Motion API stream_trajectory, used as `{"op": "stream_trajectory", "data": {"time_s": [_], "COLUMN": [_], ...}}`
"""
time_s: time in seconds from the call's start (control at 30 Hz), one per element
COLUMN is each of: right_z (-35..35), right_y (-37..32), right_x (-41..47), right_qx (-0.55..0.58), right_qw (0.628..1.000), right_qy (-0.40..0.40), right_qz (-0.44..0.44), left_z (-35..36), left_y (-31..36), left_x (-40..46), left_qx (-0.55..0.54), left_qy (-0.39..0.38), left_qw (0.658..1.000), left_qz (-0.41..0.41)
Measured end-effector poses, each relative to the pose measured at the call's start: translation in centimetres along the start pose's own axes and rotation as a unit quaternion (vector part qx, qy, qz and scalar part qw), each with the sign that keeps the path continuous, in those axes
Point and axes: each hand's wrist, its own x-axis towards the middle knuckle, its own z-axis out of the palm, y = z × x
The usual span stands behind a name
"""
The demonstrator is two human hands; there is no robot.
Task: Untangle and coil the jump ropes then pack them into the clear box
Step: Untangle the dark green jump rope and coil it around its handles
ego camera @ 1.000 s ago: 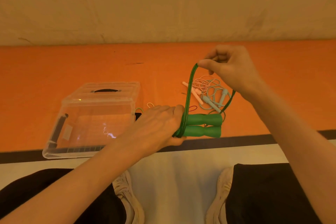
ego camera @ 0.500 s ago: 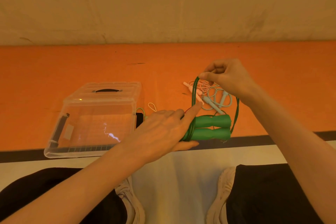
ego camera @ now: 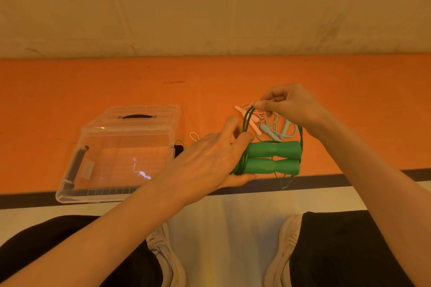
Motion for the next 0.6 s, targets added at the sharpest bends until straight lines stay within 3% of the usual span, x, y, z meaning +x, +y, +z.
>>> {"op": "stream_trajectory", "data": {"time_s": [0.33,0.6], "right_z": [-0.20,-0.08], "right_y": [0.45,0.84], "right_x": [0.11,0.26], "right_qx": [-0.004,-0.011], "right_qw": [1.000,0.999], "right_qy": [-0.022,-0.046], "right_qz": [0.002,-0.010], "left_z": [0.04,-0.38], "left_y": [-0.14,0.20], "left_x": [-0.12,-0.11], "left_qx": [-0.015,-0.022], "left_qy": [-0.011,-0.023], "left_qw": [0.999,0.999], "left_qz": [0.042,0.024]}}
